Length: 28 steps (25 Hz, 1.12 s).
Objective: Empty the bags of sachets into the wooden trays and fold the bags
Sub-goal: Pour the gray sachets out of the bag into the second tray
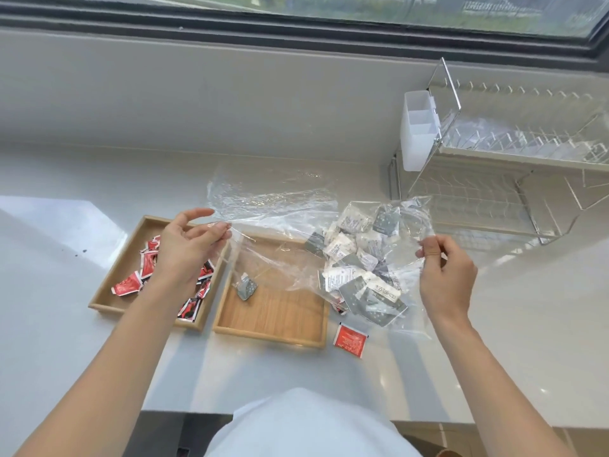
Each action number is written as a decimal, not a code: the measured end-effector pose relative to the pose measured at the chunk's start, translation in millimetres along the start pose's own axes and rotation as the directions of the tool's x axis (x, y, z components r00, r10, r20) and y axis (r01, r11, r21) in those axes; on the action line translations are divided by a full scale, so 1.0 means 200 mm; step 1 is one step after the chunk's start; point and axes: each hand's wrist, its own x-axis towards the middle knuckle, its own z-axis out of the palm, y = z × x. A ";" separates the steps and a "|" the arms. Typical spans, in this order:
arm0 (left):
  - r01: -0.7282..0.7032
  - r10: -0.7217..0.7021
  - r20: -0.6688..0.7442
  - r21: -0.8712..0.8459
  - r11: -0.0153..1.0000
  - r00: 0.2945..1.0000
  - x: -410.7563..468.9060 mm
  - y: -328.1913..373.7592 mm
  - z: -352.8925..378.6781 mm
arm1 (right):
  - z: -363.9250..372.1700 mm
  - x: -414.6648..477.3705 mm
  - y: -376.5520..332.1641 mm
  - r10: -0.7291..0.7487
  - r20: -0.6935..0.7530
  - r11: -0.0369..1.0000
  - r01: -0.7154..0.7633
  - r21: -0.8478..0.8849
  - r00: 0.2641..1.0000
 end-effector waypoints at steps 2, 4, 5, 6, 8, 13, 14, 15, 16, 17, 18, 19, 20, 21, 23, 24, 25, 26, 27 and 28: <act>0.000 0.000 0.009 0.018 1.000 1.000 0.00 -0.01 0.00 | 0.00 0.01 0.01 -0.006 0.021 1.000 0.006 -0.009 1.000; 0.012 -0.013 0.021 0.009 1.000 1.000 0.01 -0.03 -0.01 | -0.02 -0.01 0.02 -0.024 0.003 0.999 0.024 -0.026 1.000; 0.010 -0.010 0.018 0.008 1.000 1.000 0.01 -0.03 -0.01 | -0.01 0.00 0.02 -0.022 0.010 1.000 0.022 -0.022 1.000; 0.011 -0.011 0.016 0.014 1.000 1.000 0.01 -0.03 -0.02 | -0.02 -0.01 0.02 -0.023 0.010 1.000 0.023 -0.021 1.000; 0.015 -0.015 0.009 0.023 1.000 1.000 0.02 -0.05 -0.02 | -0.03 -0.02 0.02 -0.049 -0.002 0.998 0.049 -0.038 0.999; 0.013 -0.013 -0.006 0.039 0.999 1.000 0.00 -0.07 -0.03 | -0.03 -0.05 0.00 -0.076 -0.045 0.997 0.076 -0.003 0.996; 0.016 -0.015 -0.009 0.044 0.999 1.000 0.00 -0.07 -0.03 | -0.03 -0.05 -0.01 -0.078 -0.050 0.997 0.079 0.014 0.996; 0.021 -0.020 -0.010 0.049 0.999 1.000 0.00 -0.07 -0.03 | -0.02 -0.06 -0.01 -0.085 -0.057 0.996 0.087 0.022 0.995; 0.024 -0.023 -0.013 0.047 0.999 1.000 0.00 -0.07 -0.04 | -0.02 -0.06 -0.03 -0.086 -0.061 0.996 0.088 0.020 0.994; 0.019 -0.019 -0.015 0.045 0.999 1.000 0.00 -0.07 -0.04 | -0.01 -0.06 -0.04 -0.077 -0.052 0.996 0.079 0.029 0.996; 0.015 -0.014 -0.011 0.049 0.999 1.000 -0.01 -0.06 -0.04 | -0.01 -0.06 -0.04 -0.065 -0.042 0.997 0.067 0.047 0.997; 0.008 -0.008 -0.004 0.050 0.999 1.000 -0.01 -0.06 -0.04 | -0.02 -0.05 -0.05 -0.064 -0.041 0.996 0.067 0.057 0.997; -0.003 0.003 -0.004 0.049 0.999 1.000 -0.01 -0.05 -0.03 | -0.03 -0.05 -0.06 -0.066 -0.033 0.996 0.068 0.054 0.997; -0.012 0.012 -0.006 0.044 0.999 1.000 -0.01 -0.04 -0.03 | -0.03 -0.04 -0.06 -0.064 -0.013 0.997 0.065 0.047 0.998; -0.006 0.006 0.013 0.040 0.999 1.000 -0.01 -0.03 -0.02 | -0.05 -0.03 -0.04 -0.068 -0.021 0.997 0.068 0.029 0.998; 0.000 -0.001 0.022 0.039 0.999 1.000 -0.02 -0.03 -0.02 | -0.07 -0.04 -0.04 -0.075 -0.044 0.997 0.075 0.014 0.996; 0.003 -0.004 0.021 0.038 0.999 1.000 -0.02 -0.04 -0.02 | -0.07 -0.04 -0.04 -0.078 -0.047 0.997 0.079 0.002 0.996; 0.002 -0.003 0.018 0.044 0.999 1.000 -0.02 -0.04 -0.02 | -0.08 -0.04 -0.04 -0.076 -0.034 0.997 0.076 0.000 0.997; 0.001 -0.002 0.018 0.055 0.998 1.000 -0.02 -0.05 -0.01 | -0.08 -0.04 -0.04 -0.077 -0.032 0.997 0.077 -0.002 0.997; -0.003 0.002 0.022 0.062 0.998 1.000 -0.02 -0.06 -0.01 | -0.09 -0.04 -0.04 -0.081 -0.043 0.997 0.081 -0.007 0.996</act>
